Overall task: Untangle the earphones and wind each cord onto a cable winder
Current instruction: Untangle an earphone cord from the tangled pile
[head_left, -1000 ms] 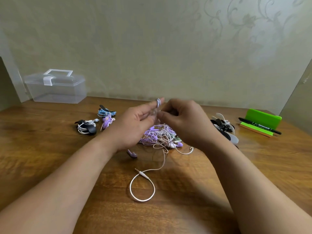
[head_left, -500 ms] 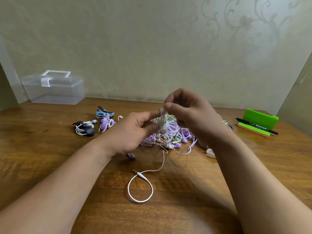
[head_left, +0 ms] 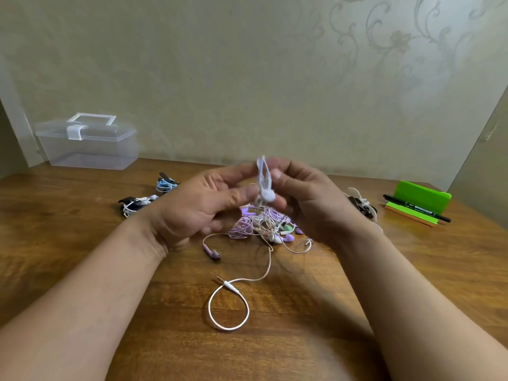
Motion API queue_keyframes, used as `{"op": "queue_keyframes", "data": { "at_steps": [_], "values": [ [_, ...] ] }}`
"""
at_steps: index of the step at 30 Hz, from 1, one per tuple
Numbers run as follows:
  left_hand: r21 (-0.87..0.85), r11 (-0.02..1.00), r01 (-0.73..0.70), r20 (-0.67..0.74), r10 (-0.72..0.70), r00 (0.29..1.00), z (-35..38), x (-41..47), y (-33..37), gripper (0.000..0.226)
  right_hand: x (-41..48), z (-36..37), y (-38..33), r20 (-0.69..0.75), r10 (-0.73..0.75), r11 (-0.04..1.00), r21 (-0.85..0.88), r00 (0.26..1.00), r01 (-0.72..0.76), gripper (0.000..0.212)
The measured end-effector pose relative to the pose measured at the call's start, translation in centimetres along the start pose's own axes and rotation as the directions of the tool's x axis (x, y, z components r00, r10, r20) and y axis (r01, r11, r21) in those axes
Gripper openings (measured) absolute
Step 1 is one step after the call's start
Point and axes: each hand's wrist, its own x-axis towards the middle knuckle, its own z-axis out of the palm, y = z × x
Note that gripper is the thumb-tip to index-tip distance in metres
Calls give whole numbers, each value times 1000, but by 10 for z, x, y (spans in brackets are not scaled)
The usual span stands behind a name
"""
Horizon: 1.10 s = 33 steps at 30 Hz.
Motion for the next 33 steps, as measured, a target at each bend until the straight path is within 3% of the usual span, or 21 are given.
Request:
{"op": "queue_keyframes", "data": {
  "at_steps": [3, 7, 11, 15, 19, 23, 27, 30, 33],
  "values": [
    [-26, 997, -75, -216, 68, 974, -3, 9, -7, 49, -2, 12, 14, -10, 28, 966, -258, 1000, -30, 17],
    [174, 983, -58, -429, 129, 894, -1, 15, -13, 46, -6, 27, 15, 18, -13, 766, -642, 1000, 21, 23],
    [475, 879, 38, -446, 202, 872, -12, 14, -24, 47, -10, 34, 10, 56, -88, 513, -853, 995, 93, 30],
    [639, 763, 101, -360, 181, 915, -15, 12, -29, 46, -9, 24, 1, -27, -205, 417, -907, 978, 62, 28],
    [684, 716, 138, -280, 83, 956, -15, 12, -30, 42, -7, 10, -9, -102, -308, 487, -871, 946, 65, 17],
    [673, 719, 173, -170, -78, 982, -10, 8, -27, 35, -10, 9, -16, -55, -319, 578, -803, 946, 148, 5],
    [469, 875, 121, -96, -85, 992, 2, 6, -14, 36, -7, 0, -18, -61, -288, 753, -631, 956, 187, 6],
    [217, 973, 80, -78, -65, 995, 4, 3, -5, 42, -4, -9, -14, -97, -186, 912, -388, 978, 135, 12],
    [70, 997, 37, -121, -29, 992, 4, 2, 0, 42, -1, -8, -4, -96, -94, 953, -298, 991, 62, 22]
  ]
}}
